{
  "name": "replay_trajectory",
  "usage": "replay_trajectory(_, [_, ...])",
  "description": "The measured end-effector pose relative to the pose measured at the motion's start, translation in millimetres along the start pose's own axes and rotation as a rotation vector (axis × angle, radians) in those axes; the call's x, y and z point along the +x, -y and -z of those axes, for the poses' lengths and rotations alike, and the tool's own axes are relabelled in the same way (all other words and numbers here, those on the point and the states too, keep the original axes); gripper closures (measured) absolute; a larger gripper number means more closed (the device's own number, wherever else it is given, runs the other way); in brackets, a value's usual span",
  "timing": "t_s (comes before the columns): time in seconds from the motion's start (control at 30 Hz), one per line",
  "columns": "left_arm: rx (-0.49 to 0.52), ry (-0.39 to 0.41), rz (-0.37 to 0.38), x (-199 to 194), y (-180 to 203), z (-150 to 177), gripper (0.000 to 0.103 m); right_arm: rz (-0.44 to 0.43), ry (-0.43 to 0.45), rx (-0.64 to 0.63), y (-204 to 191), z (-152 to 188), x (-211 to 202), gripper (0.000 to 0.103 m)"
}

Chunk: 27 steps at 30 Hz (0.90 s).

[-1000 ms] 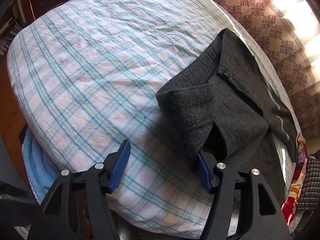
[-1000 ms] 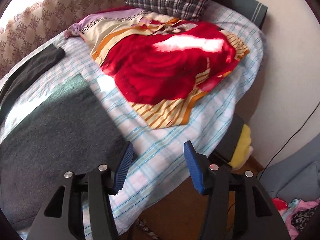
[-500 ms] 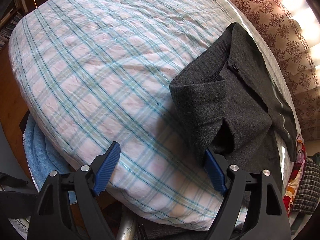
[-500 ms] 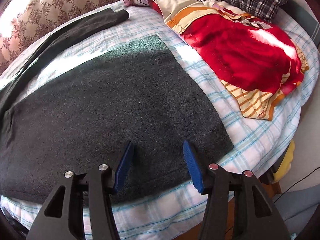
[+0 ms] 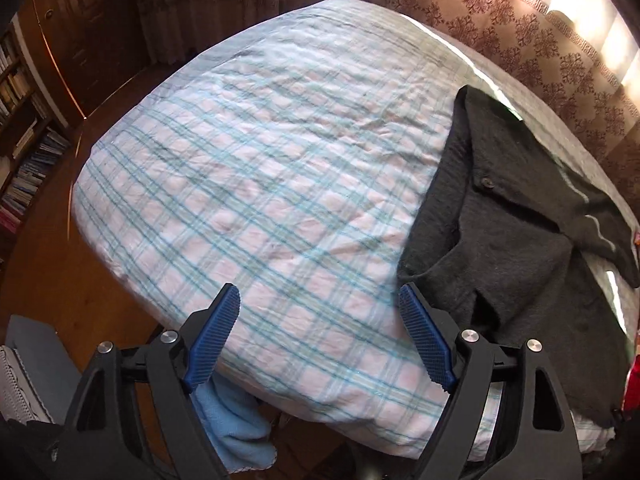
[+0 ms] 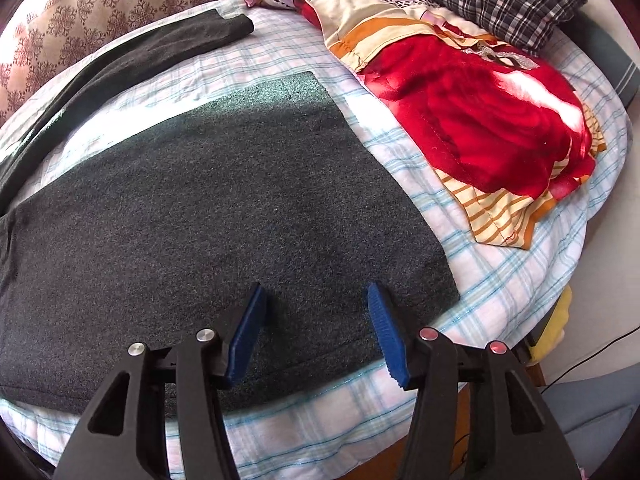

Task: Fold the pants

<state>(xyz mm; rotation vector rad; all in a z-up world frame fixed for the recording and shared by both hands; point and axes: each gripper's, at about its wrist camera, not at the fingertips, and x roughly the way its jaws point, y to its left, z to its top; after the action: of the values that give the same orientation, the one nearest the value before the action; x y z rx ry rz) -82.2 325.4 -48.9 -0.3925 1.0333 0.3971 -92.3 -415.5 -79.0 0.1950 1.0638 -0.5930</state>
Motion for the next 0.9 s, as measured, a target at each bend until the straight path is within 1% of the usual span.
replay_trajectory(0.03, [0.011, 0.012, 0.042, -1, 10, -3, 0.02, -0.003, 0.01, -0.001, -3, 0, -2, 0.049])
replay_trajectory(0.1, [0.048, -0.002, 0.14, 7, 36, -9, 0.02, -0.033, 0.03, -0.009, -11, -2, -7, 0.049])
replay_trajectory(0.2, [0.056, -0.023, 0.274, 26, 76, -18, 0.02, -0.058, 0.069, -0.039, -25, -6, -16, 0.049])
replay_trajectory(0.3, [0.05, -0.031, 0.362, 51, 111, -31, 0.02, -0.082, 0.095, -0.074, -39, -10, -21, 0.047])
replay_trajectory(0.37, [0.06, -0.027, 0.384, 68, 128, -42, 0.019, -0.108, 0.099, -0.087, -48, -13, -21, 0.047])
replay_trajectory(0.43, [0.061, -0.047, 0.408, 87, 140, -53, 0.018, -0.128, 0.093, -0.097, -57, -14, -19, 0.047])
replay_trajectory(0.5, [0.059, -0.075, 0.418, 106, 147, -65, 0.014, -0.14, 0.087, -0.106, -65, -14, -16, 0.047])
replay_trajectory(0.67, [0.068, -0.116, 0.395, 144, 159, -87, 0.014, -0.173, 0.064, -0.142, -92, -17, -7, 0.047])
replay_trajectory(0.73, [0.078, -0.146, 0.417, 158, 164, -93, 0.014, -0.185, 0.058, -0.159, -105, -18, -5, 0.047])
replay_trajectory(0.8, [0.092, -0.168, 0.42, 171, 170, -96, 0.014, -0.197, 0.053, -0.172, -117, -20, -3, 0.047])
replay_trajectory(0.83, [0.1, -0.174, 0.429, 176, 173, -97, 0.015, -0.205, 0.051, -0.178, -124, -21, -3, 0.047])
replay_trajectory(0.87, [0.114, -0.169, 0.417, 178, 177, -97, 0.03, -0.214, 0.05, -0.183, -131, -23, -3, 0.047])
replay_trajectory(0.9, [0.132, -0.162, 0.358, 182, 181, -98, 0.051, -0.225, 0.049, -0.19, -139, -24, -3, 0.047])
